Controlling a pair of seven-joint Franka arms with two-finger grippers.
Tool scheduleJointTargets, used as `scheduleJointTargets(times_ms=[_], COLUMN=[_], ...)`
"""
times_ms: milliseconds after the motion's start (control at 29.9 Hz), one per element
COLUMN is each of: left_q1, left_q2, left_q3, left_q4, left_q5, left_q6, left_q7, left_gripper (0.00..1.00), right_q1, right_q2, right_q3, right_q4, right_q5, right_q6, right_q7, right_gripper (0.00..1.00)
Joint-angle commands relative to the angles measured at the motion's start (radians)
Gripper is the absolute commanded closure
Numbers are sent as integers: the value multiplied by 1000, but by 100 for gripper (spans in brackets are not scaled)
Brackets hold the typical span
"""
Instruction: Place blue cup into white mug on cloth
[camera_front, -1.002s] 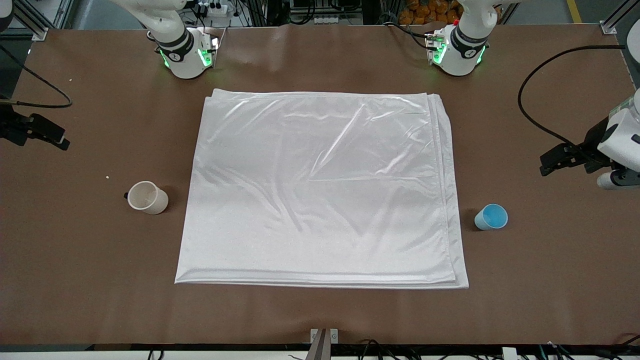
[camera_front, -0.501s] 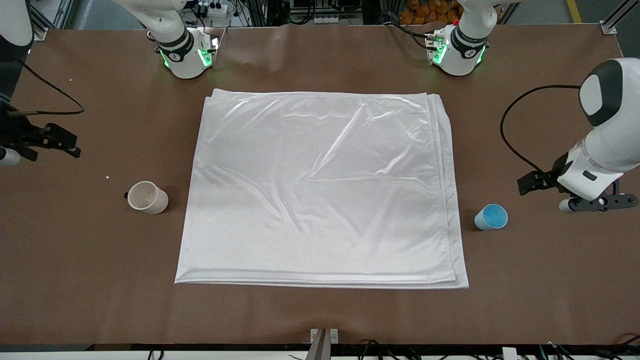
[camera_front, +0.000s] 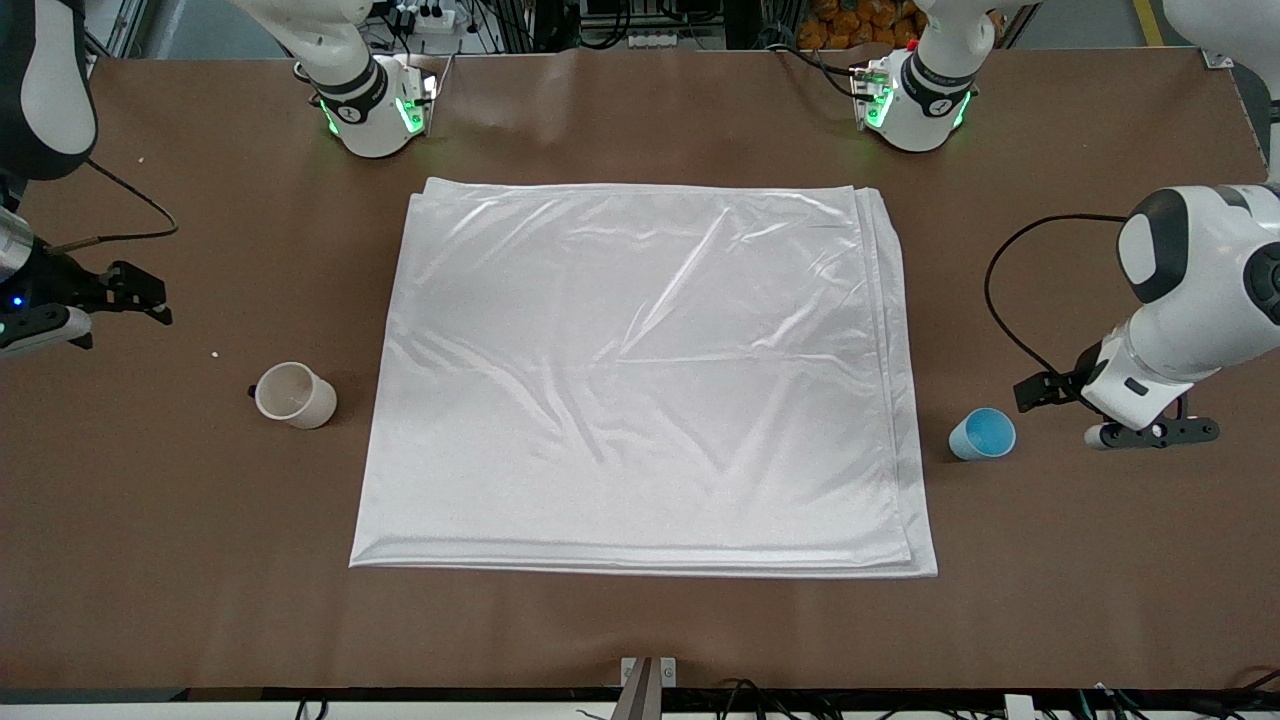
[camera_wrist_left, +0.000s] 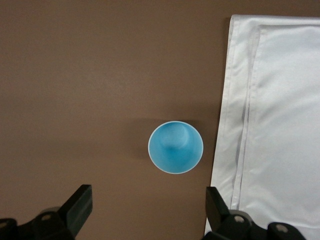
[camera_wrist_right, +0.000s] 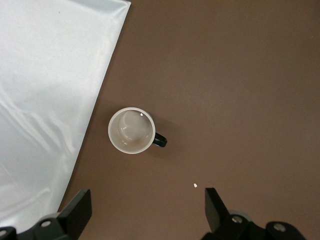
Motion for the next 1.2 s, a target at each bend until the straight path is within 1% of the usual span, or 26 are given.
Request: scheduleJointTargets(times_ms=[0, 67, 267, 401, 501, 601, 735, 835, 969, 1069, 1169], left_q1=[23, 25, 29, 31, 31, 41, 66, 94, 86, 78, 78], left_q2=[20, 39, 74, 111, 128, 152, 175, 195, 195, 195, 197], left_q3=[-8, -8, -8, -8, -8, -10, -10, -11, -13, -13, -13], left_q4=[-20, -28, -64, -68, -69, -69, -60, -51, -48, -46, -46], left_q5=[25, 25, 25, 26, 26, 26, 26, 20, 14, 12, 12], left_q6=[56, 74, 183, 217, 217, 218, 234, 243, 243, 243, 243], left_q7=[8, 8, 10, 10, 26, 40, 101, 149, 145, 125, 119], left_gripper=[0, 0, 0, 0, 6, 12, 23, 24, 26, 30, 38], right_q1=[-23, -29, -56, -69, -79, -87, -87, -78, -60, -58, -57], right_q2=[-15, -12, -7, 14, 54, 91, 135, 163, 195, 220, 237], right_q3=[8, 8, 8, 8, 8, 8, 8, 8, 10, 10, 10], right_q4=[-79, -95, -190, -221, -218, -220, -218, -218, -220, -218, -220], right_q5=[4, 4, 4, 4, 4, 4, 4, 4, -11, -35, -69], right_q6=[63, 80, 228, 278, 284, 320, 347, 365, 390, 397, 414], right_q7=[-144, -213, -394, -499, -572, -638, -698, -727, -790, -803, -804], right_gripper=[0, 0, 0, 0, 0, 0, 0, 0, 0, 0, 0])
